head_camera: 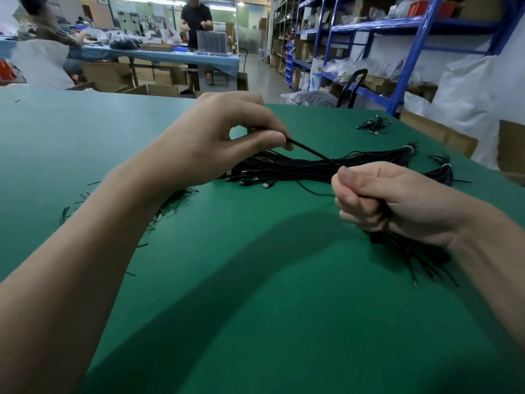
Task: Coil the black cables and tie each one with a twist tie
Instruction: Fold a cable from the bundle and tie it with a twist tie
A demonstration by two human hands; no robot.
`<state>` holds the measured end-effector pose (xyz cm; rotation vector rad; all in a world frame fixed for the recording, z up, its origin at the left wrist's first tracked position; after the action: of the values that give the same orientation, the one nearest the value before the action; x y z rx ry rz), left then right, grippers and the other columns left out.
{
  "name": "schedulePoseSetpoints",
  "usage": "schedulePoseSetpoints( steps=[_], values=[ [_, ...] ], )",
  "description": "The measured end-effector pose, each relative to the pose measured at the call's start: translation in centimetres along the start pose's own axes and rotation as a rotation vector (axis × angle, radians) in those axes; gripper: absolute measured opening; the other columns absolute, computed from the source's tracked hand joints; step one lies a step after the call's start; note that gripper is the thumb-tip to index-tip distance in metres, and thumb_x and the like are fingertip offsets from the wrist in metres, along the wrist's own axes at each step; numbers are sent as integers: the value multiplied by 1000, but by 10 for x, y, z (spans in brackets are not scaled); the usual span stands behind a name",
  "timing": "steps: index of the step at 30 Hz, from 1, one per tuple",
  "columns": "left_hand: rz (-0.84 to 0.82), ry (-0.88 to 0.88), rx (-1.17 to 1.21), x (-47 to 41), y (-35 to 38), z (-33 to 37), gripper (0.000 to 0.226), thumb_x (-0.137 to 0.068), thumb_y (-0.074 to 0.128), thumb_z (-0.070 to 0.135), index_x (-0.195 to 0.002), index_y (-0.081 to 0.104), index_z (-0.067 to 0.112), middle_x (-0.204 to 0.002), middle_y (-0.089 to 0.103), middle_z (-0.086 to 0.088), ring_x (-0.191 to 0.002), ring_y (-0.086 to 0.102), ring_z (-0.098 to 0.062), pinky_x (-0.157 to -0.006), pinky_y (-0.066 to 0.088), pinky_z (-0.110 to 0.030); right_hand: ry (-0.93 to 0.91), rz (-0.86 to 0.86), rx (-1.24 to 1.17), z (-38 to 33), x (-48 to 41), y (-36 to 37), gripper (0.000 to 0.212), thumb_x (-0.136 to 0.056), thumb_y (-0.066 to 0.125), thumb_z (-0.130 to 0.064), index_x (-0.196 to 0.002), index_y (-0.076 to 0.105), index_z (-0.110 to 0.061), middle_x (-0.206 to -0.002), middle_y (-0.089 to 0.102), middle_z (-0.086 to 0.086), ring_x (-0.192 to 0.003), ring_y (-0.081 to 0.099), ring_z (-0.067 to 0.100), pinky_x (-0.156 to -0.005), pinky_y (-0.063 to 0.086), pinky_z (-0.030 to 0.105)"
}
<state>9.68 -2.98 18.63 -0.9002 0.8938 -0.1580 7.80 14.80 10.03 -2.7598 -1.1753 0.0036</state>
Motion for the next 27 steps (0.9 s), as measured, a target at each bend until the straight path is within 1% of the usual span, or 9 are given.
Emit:
schedulePoseSetpoints(
  steps=[4, 8, 12, 16, 19, 21, 24, 26, 27],
  values=[
    [29, -8, 30, -1, 10, -2, 14, -103, 55, 30, -103, 68, 34, -85, 57, 4, -83, 56, -13, -75, 45, -27, 32, -50, -13, 5, -11, 8, 34, -99, 50, -37, -87, 69, -12, -57, 28, -4, -52, 21, 12, -46, 20, 21],
    [85, -48, 23, 2, 7, -9, 14, -103, 56, 26, -101, 69, 32, -85, 55, -2, -75, 52, -17, -71, 43, -36, 12, -72, -107, 6, -26, 23, 38, -102, 43, -37, -75, 56, -14, -57, 20, -4, -51, 16, 11, -44, 16, 21],
    [143, -49, -44, 2, -12, -10, 17, -102, 59, 27, -104, 75, 21, -82, 52, 4, -75, 50, -9, -69, 40, -25, -26, -154, -153, -1, -32, 37, 41, -103, 40, -41, -68, 49, -20, -55, 25, -8, -49, 16, 9, -42, 16, 19],
    [220, -26, -154, 3, -27, -7, 17, -100, 62, 28, -103, 77, 22, -85, 54, -3, -81, 50, -17, -72, 42, -33, -43, -216, -201, -9, -38, 45, 42, -103, 40, -41, -67, 46, -21, -55, 24, -8, -47, 17, 8, -42, 16, 18],
    [270, -53, -131, 4, -22, -12, 15, -99, 63, 24, -102, 77, 21, -82, 52, 7, -78, 48, -7, -72, 38, -20, -41, -259, -266, -9, -40, 49, 43, -103, 38, -42, -66, 45, -22, -55, 21, -9, -48, 16, 7, -42, 15, 18],
    [299, -85, -103, 5, -21, -20, 13, -99, 63, 23, -101, 76, 23, -83, 53, 11, -78, 48, -4, -70, 37, -16, -36, -284, -310, -8, -41, 51, 44, -103, 38, -44, -65, 45, -23, -55, 20, -10, -47, 17, 6, -41, 15, 19],
    [338, -89, -69, 6, -30, -29, 11, -98, 64, 28, -102, 73, 35, -84, 53, 17, -78, 50, -2, -70, 37, -15, -32, -264, -321, -5, -42, 46, 44, -103, 37, -45, -64, 44, -25, -54, 21, -12, -47, 16, 5, -40, 15, 17],
    [332, -90, -47, 6, -30, -31, 11, -98, 65, 32, -102, 72, 38, -85, 55, 14, -78, 50, -4, -70, 38, -16, -37, -260, -308, -4, -42, 43, 44, -104, 38, -43, -65, 45, -24, -54, 23, -12, -47, 17, 6, -41, 16, 18],
    [319, -94, -38, 6, -28, -31, 11, -98, 64, 32, -102, 72, 38, -85, 57, 9, -78, 51, -6, -70, 39, -18, -40, -270, -295, -4, -42, 43, 43, -104, 39, -42, -66, 47, -24, -54, 23, -11, -47, 17, 6, -41, 15, 19]
  ],
)
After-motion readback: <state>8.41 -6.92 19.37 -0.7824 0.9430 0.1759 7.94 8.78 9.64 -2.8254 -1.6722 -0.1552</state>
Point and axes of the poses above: each hand's wrist, its own x-axis away from the middle knuckle, its own y-axis out of the palm, z = x × y, the point moved 8 cm from there along -x, towards the middle knuckle
